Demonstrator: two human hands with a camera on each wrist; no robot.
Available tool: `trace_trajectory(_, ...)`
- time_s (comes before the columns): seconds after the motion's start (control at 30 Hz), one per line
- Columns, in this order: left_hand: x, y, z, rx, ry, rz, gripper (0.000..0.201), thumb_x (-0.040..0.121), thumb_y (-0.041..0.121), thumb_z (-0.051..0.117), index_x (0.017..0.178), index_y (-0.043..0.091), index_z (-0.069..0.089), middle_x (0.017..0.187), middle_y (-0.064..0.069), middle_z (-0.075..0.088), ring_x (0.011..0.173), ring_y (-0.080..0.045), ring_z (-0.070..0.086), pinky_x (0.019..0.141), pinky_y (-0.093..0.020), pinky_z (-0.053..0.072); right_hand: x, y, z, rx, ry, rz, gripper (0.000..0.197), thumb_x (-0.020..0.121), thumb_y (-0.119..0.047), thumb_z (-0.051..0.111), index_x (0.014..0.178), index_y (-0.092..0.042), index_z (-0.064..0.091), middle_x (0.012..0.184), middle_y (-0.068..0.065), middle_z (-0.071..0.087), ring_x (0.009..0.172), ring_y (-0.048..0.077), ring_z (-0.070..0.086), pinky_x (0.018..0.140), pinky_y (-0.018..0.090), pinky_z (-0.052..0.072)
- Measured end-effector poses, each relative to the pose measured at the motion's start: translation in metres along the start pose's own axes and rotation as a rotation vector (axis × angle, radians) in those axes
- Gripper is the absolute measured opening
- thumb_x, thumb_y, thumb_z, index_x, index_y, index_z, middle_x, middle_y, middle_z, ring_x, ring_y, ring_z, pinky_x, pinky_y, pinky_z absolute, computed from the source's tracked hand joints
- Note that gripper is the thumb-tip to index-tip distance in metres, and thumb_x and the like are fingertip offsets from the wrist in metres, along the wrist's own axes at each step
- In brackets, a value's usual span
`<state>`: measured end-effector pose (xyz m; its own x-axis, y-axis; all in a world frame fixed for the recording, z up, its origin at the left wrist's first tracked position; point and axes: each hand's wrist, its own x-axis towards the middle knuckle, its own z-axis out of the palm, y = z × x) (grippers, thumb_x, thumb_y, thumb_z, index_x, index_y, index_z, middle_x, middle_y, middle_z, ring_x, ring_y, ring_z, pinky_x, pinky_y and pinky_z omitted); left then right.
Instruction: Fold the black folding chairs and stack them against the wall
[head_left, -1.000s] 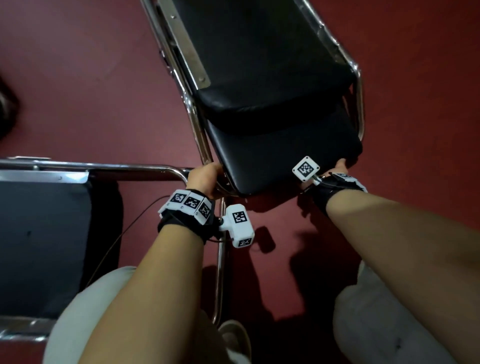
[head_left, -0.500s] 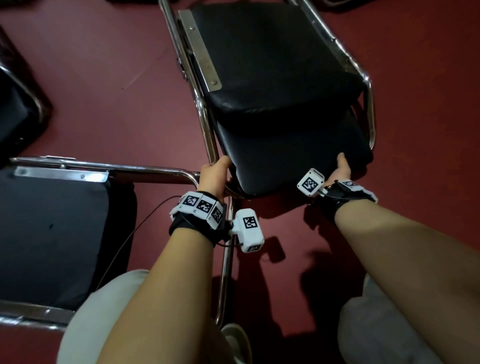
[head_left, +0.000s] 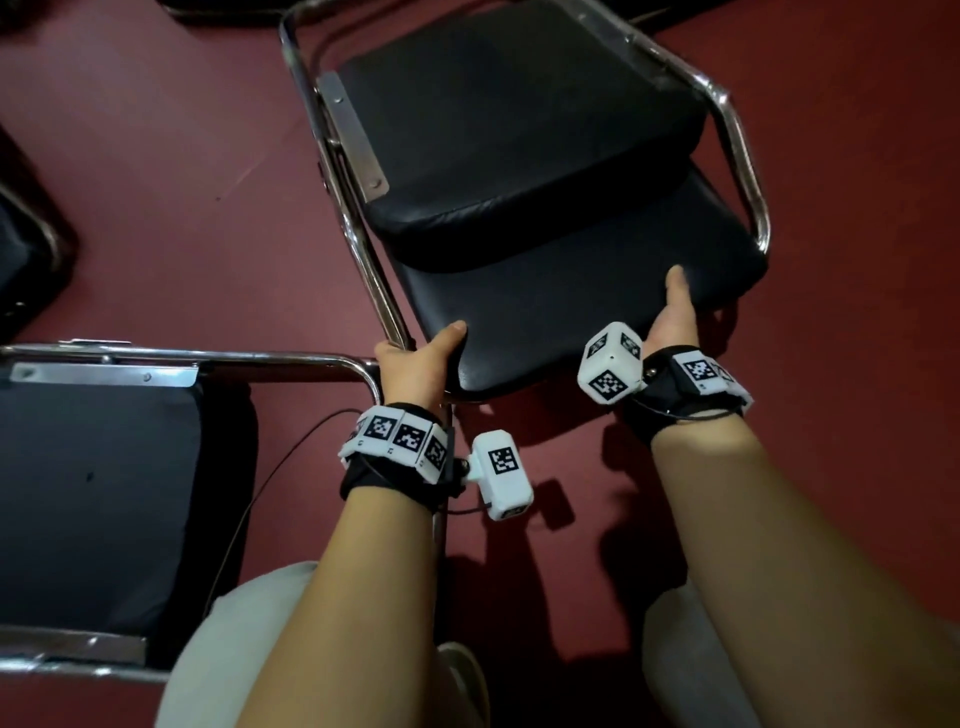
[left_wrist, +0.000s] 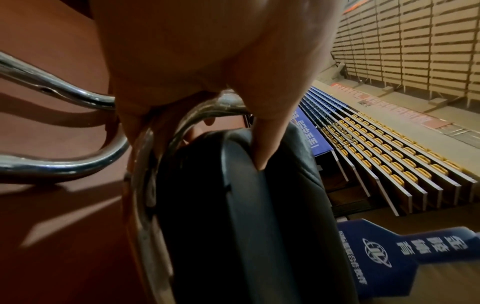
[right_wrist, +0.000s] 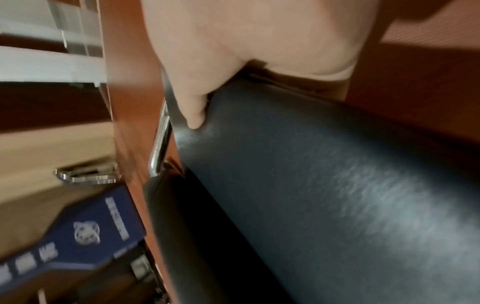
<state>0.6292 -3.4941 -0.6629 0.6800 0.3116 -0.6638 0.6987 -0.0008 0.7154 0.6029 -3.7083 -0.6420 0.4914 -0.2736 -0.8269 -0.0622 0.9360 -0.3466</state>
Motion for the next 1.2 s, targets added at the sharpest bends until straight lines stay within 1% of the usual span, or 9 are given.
trace_trajectory(0.2, -0.050, 0.007, -0.010, -0.023, -0.011, -0.080, 0.109, 0.031, 0.064, 0.095, 0.117, 0.011, 0.054, 0.110, -0.012, 0.071, 0.095, -0.031, 0.072, 0.085, -0.054, 0.058, -0.065, -0.038, 0.009, -0.036, 0.073, -0.035, 0.030, 0.097, -0.041, 0.057, 0.092, -0.013, 0.066, 0.072, 0.005, 0.074, 0.052, 0.018, 0.070, 0.039, 0.024, 0.050)
trace_trajectory(0.43, -0.152, 0.061, -0.016, -0.037, -0.087, -0.198, 0.114, 0.033, 0.057, 0.097, 0.123, 0.007, 0.049, 0.113, -0.016, 0.069, 0.092, -0.034, 0.073, 0.076, -0.056, 0.060, -0.159, -0.115, 0.027, -0.165, 0.183, -0.013, 0.047, 0.089, -0.047, 0.066, 0.122, -0.014, 0.067, 0.112, 0.009, 0.073, 0.084, 0.023, 0.075, 0.055, 0.032, 0.058)
trace_trajectory(0.6, -0.219, 0.126, -0.012, 0.005, -0.081, -0.267, 0.109, 0.032, 0.057, 0.095, 0.119, 0.009, 0.049, 0.109, -0.016, 0.069, 0.088, -0.036, 0.073, 0.073, -0.058, 0.060, -0.229, -0.175, 0.059, -0.282, 0.253, 0.046, 0.051, 0.084, -0.051, 0.070, 0.119, -0.014, 0.066, 0.112, 0.008, 0.072, 0.073, 0.022, 0.075, 0.052, 0.032, 0.058)
trace_trajectory(0.73, -0.249, 0.164, -0.010, 0.033, -0.058, -0.305, 0.127, 0.018, 0.066, 0.096, 0.123, 0.010, 0.053, 0.105, -0.014, 0.073, 0.083, -0.036, 0.074, 0.074, -0.056, 0.060, -0.262, -0.221, 0.076, -0.446, 0.314, 0.081, 0.081, 0.071, -0.058, 0.076, 0.138, -0.019, 0.053, 0.121, 0.011, 0.067, 0.076, 0.026, 0.075, 0.059, 0.035, 0.059)
trace_trajectory(0.8, -0.269, 0.191, -0.006, 0.037, -0.057, -0.309, 0.120, 0.021, 0.064, 0.097, 0.119, 0.008, 0.057, 0.100, -0.014, 0.074, 0.080, -0.036, 0.075, 0.074, -0.055, 0.060, -0.290, -0.243, 0.098, -0.450, 0.305, 0.119, 0.064, 0.081, -0.055, 0.070, 0.129, -0.014, 0.057, 0.094, 0.011, 0.074, 0.060, 0.020, 0.073, 0.048, 0.030, 0.055)
trace_trajectory(0.87, -0.294, 0.229, 0.000, 0.047, -0.073, -0.317, 0.110, 0.025, 0.059, 0.096, 0.114, 0.006, 0.060, 0.096, -0.014, 0.075, 0.078, -0.035, 0.075, 0.074, -0.055, 0.061, -0.317, -0.268, 0.122, -0.449, 0.257, 0.161, 0.041, 0.091, -0.050, 0.061, 0.102, -0.011, 0.059, 0.057, 0.007, 0.068, 0.042, 0.016, 0.065, 0.038, 0.023, 0.049)
trace_trajectory(0.9, -0.302, 0.243, 0.003, 0.060, -0.078, -0.324, 0.112, 0.023, 0.059, 0.096, 0.114, 0.006, 0.060, 0.095, -0.014, 0.075, 0.077, -0.035, 0.075, 0.074, -0.055, 0.061, -0.328, -0.283, 0.133, -0.438, 0.239, 0.156, 0.037, 0.094, -0.047, 0.058, 0.093, -0.010, 0.057, 0.050, 0.005, 0.065, 0.039, 0.016, 0.063, 0.035, 0.021, 0.047)
trace_trajectory(1.0, -0.317, 0.276, 0.018, 0.103, -0.071, -0.330, 0.128, 0.012, 0.070, 0.092, 0.117, 0.005, 0.061, 0.091, -0.014, 0.076, 0.075, -0.036, 0.075, 0.074, -0.054, 0.061, -0.359, -0.323, 0.168, -0.423, 0.188, 0.129, 0.032, 0.099, -0.039, 0.053, 0.092, -0.009, 0.058, 0.053, 0.006, 0.067, 0.042, 0.017, 0.065, 0.034, 0.022, 0.045)
trace_trajectory(1.2, -0.405, 0.394, 0.049, 0.107, -0.192, -0.309, 0.070, 0.058, 0.054, 0.087, 0.099, 0.002, 0.065, 0.073, -0.013, 0.069, 0.073, -0.035, 0.071, 0.079, -0.049, 0.060, -0.419, -0.400, 0.231, -0.466, 0.120, 0.028, 0.033, 0.102, -0.031, 0.048, 0.080, -0.007, 0.055, 0.045, 0.004, 0.062, 0.035, 0.015, 0.060, 0.030, 0.018, 0.040)
